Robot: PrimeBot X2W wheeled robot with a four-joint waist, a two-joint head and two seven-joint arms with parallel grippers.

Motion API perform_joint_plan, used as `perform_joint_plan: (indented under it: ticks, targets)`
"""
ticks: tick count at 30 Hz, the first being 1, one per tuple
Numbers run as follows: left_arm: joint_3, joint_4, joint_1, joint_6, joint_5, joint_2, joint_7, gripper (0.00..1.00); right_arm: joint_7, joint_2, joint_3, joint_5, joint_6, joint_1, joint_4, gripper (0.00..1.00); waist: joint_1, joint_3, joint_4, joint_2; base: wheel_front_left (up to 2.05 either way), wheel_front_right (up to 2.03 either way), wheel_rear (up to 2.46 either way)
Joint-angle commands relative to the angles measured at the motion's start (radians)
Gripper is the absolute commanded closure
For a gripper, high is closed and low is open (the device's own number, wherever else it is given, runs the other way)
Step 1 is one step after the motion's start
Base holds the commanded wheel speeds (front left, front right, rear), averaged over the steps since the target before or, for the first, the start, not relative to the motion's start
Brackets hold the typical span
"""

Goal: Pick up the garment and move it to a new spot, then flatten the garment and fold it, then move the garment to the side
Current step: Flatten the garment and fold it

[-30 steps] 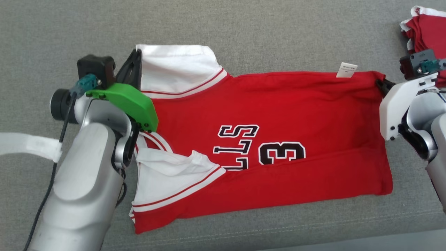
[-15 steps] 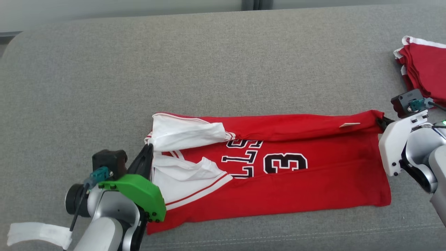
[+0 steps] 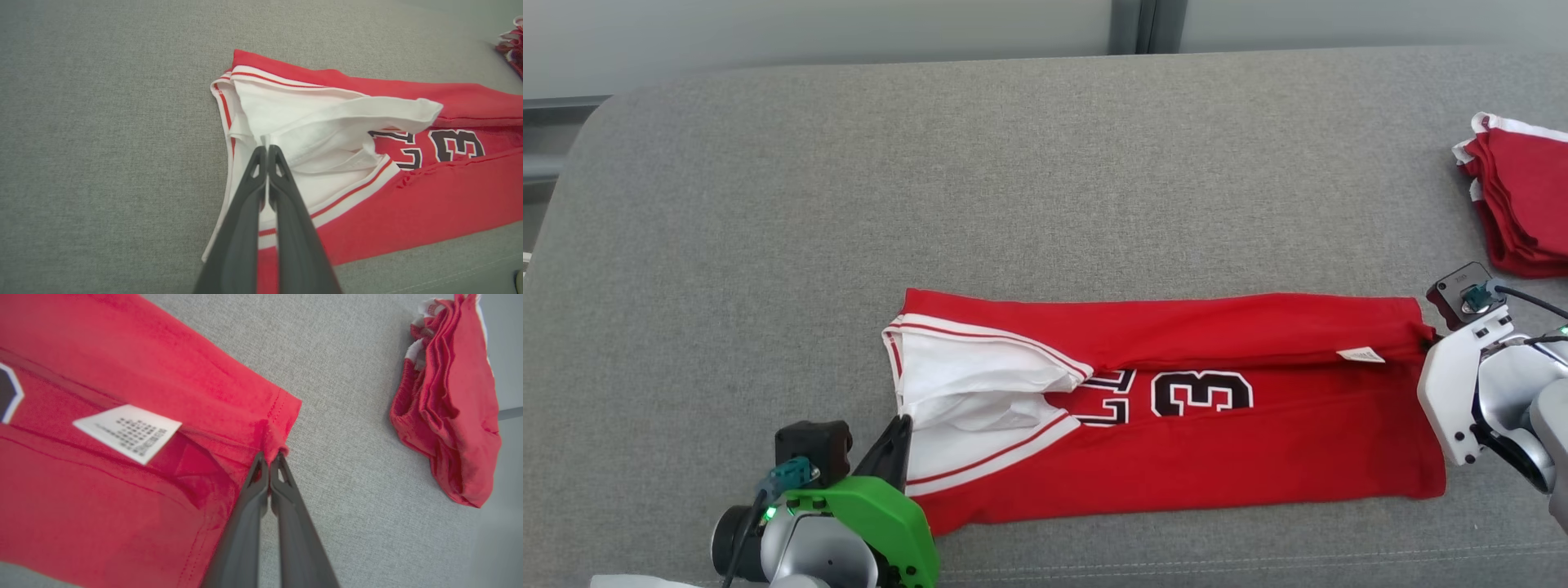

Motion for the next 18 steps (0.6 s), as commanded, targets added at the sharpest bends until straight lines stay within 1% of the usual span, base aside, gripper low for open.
perform_joint_plan:
  ticks: [1, 7, 8, 9, 10, 11, 12, 13, 18]
  targets:
    - [0.002, 0.005, 0.020, 0.009, -0.009, 0.001, -0.004, 1.00, 0.003, -0.011, 0.007, -0.007, -0.002, 0.008, 0.007, 1.00, 0.0001, -0.004, 0.002, -0.0001, 0.00, 0.00, 0.00]
    - [-0.017, 0.029, 0.055, 0.018, 0.001, 0.007, 0.001, 1.00, 0.016, -0.026, 0.027, 0.004, -0.002, 0.021, 0.035, 1.00, 0.0001, -0.016, 0.006, -0.0001, 0.00, 0.00, 0.00]
    - [-0.018, 0.038, 0.057, 0.015, -0.002, 0.008, 0.003, 1.00, 0.019, -0.025, 0.026, 0.007, -0.002, 0.026, 0.040, 0.83, 0.0001, -0.018, 0.006, -0.0001, 0.00, 0.00, 0.00]
    - [-0.022, 0.047, 0.058, 0.012, -0.001, 0.009, 0.005, 1.00, 0.022, -0.021, 0.023, 0.008, -0.002, 0.029, 0.043, 0.13, 0.0001, -0.019, 0.006, -0.0001, 0.00, 0.00, 0.00]
    - [-0.025, 0.051, 0.055, 0.012, 0.007, 0.011, -0.004, 1.00, 0.022, -0.018, 0.020, 0.007, -0.002, 0.028, 0.044, 0.00, 0.0001, -0.021, 0.006, -0.0001, 0.00, 0.00, 0.00]
    - [-0.025, 0.051, 0.055, 0.012, 0.007, 0.011, -0.004, 1.00, 0.022, -0.018, 0.020, 0.007, -0.002, 0.028, 0.044, 0.00, 0.0001, -0.021, 0.006, -0.0001, 0.00, 0.00, 0.00]
    - [-0.030, 0.062, 0.055, 0.010, 0.005, 0.010, 0.000, 0.42, 0.022, -0.013, 0.015, 0.008, -0.002, 0.029, 0.047, 0.00, 0.0001, -0.022, 0.006, -0.0001, 0.00, 0.00, 0.00]
    - [-0.031, 0.070, 0.055, 0.010, 0.003, 0.008, 0.000, 0.00, 0.021, -0.009, 0.011, 0.010, -0.002, 0.033, 0.050, 0.00, 0.0001, -0.024, 0.006, -0.0001, 0.00, 0.00, 0.00]
    - [-0.046, 0.111, 0.071, 0.026, 0.002, 0.008, 0.024, 0.00, -0.003, 0.012, -0.015, -0.008, -0.002, 0.049, 0.054, 0.00, 0.0001, -0.042, 0.001, -0.0001, 0.00, 0.00, 0.00]
